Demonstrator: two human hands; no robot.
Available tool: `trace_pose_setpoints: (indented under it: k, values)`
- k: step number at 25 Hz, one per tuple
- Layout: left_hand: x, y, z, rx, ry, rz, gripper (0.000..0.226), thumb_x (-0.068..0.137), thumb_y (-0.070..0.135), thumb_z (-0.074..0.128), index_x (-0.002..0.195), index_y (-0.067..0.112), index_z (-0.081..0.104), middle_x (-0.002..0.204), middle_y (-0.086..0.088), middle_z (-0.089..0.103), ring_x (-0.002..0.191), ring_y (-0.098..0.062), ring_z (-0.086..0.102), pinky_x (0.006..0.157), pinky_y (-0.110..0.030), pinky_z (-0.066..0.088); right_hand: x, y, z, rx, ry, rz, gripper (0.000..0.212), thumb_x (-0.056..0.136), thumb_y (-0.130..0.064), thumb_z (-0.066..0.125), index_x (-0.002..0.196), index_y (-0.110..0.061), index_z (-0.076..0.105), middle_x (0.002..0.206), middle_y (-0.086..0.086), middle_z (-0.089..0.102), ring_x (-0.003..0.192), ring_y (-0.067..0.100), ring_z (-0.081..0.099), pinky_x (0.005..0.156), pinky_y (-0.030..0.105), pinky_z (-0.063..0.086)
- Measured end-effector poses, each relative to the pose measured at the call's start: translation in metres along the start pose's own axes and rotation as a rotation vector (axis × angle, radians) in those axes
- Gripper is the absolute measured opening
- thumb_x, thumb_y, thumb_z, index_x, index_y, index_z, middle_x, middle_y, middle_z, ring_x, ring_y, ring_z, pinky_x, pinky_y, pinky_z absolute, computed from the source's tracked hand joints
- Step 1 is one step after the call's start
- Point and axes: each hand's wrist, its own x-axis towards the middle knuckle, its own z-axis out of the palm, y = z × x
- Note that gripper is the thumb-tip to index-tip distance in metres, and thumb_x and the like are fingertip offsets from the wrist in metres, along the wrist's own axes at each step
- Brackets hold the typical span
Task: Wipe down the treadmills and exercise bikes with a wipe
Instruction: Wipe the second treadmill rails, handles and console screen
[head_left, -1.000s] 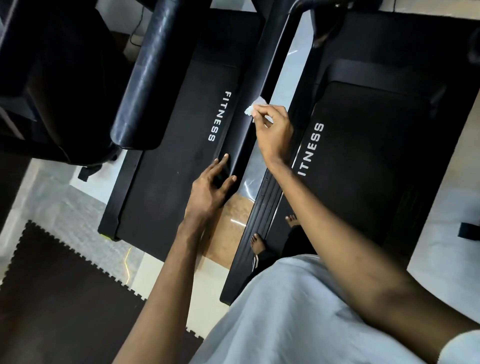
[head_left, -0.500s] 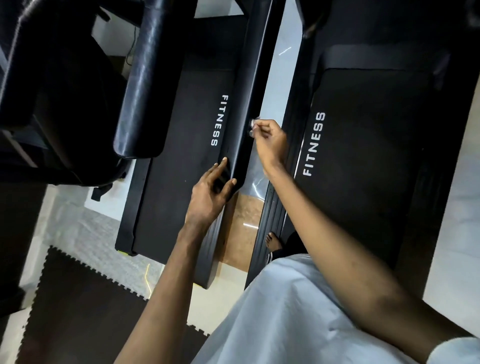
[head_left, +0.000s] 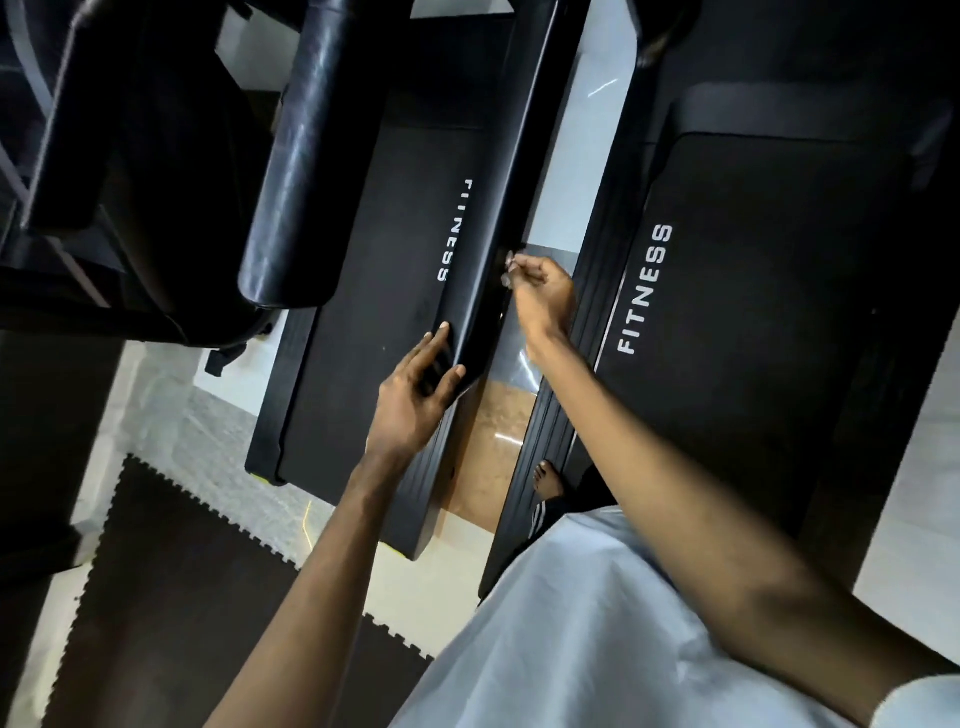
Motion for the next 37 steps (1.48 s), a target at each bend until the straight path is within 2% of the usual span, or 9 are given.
trace_pose_setpoints:
  k: [6,10,14,18,22,27,29,33,37]
  values:
    - [-0.008,0.002,0.008,-0.101,0.045,-0.069,0.056,0.093,0.048,0.066,0.146,0.041,0.048,0.150,0.004,0.051,0.141,-0.004,0.041,0.117,-0.030,0.036,0.036,-0.014,0.010,-0.030,0.070,0.077,0.012,0.087,0.002,0.070,0.096,-0.006,0.071,0.093,0.008,0.074,0.076,0.010,0.067,0.074,0.021,0.056]
    - [-0.021,-0.006,0.010,-0.172,0.054,-0.155,0.055,0.092,0.056,0.062,0.144,0.045,0.047,0.149,0.009,0.051,0.135,0.002,0.046,0.115,-0.032,0.039,-0.014,0.000,0.000,-0.095,-0.020,0.036,0.013,0.087,0.000,0.069,0.089,-0.013,0.071,0.088,-0.001,0.074,0.081,0.012,0.072,0.086,0.036,0.060]
    - [-0.038,-0.019,0.011,-0.227,0.047,-0.095,0.054,0.096,0.051,0.062,0.146,0.038,0.048,0.150,0.012,0.050,0.136,0.003,0.044,0.115,-0.028,0.039,-0.070,0.004,-0.012,-0.186,-0.138,-0.258,0.006,0.090,-0.006,0.069,0.094,-0.010,0.069,0.094,0.003,0.073,0.083,0.012,0.073,0.084,0.036,0.060]
    - [-0.039,-0.031,0.005,-0.260,0.033,-0.097,0.044,0.100,0.034,0.061,0.143,0.032,0.054,0.144,0.013,0.055,0.134,0.000,0.048,0.112,-0.019,0.038,-0.078,-0.015,-0.015,-0.542,-0.195,-0.626,0.007,0.091,-0.013,0.069,0.095,-0.013,0.075,0.100,-0.003,0.060,0.081,0.007,0.067,0.078,0.020,0.057]
    - [-0.041,-0.049,0.002,-0.370,0.039,-0.109,0.034,0.103,0.030,0.054,0.136,0.030,0.062,0.132,0.013,0.065,0.125,0.002,0.056,0.106,-0.017,0.042,-0.074,-0.021,-0.006,-0.809,-0.236,-0.762,0.014,0.095,-0.013,0.061,0.095,-0.009,0.075,0.100,0.004,0.058,0.088,0.016,0.063,0.080,0.031,0.057]
    - [-0.033,-0.063,-0.003,-0.565,0.044,-0.135,0.026,0.104,0.031,0.049,0.118,0.033,0.071,0.117,0.013,0.072,0.112,-0.003,0.064,0.108,-0.037,0.046,-0.125,0.014,-0.020,-0.905,-0.322,-0.875,0.016,0.097,-0.016,0.061,0.099,-0.007,0.074,0.101,0.005,0.060,0.097,0.020,0.058,0.083,0.031,0.054]
    - [-0.029,-0.064,-0.007,-0.624,0.024,-0.127,0.026,0.104,0.030,0.049,0.112,0.033,0.074,0.112,0.009,0.074,0.104,-0.005,0.066,0.105,-0.037,0.045,-0.142,0.029,-0.025,-0.886,-0.345,-0.884,0.017,0.098,-0.017,0.061,0.101,-0.006,0.073,0.102,0.004,0.059,0.097,0.019,0.059,0.085,0.029,0.054]
    - [-0.026,-0.067,-0.012,-0.551,-0.024,-0.093,0.026,0.098,0.046,0.049,0.101,0.048,0.075,0.113,0.012,0.074,0.114,-0.008,0.066,0.108,-0.045,0.046,-0.149,0.041,-0.028,-0.703,-0.282,-0.805,0.011,0.096,-0.014,0.062,0.096,-0.007,0.070,0.102,0.002,0.059,0.088,0.012,0.064,0.083,0.027,0.057]
    - [-0.017,-0.071,-0.015,-0.459,-0.047,-0.084,0.027,0.093,0.052,0.057,0.113,0.044,0.073,0.112,0.017,0.073,0.112,-0.003,0.064,0.107,-0.041,0.048,-0.157,0.058,-0.019,-0.451,-0.061,-0.444,0.005,0.092,-0.006,0.066,0.096,-0.006,0.068,0.104,0.003,0.071,0.089,0.010,0.069,0.081,0.024,0.058]
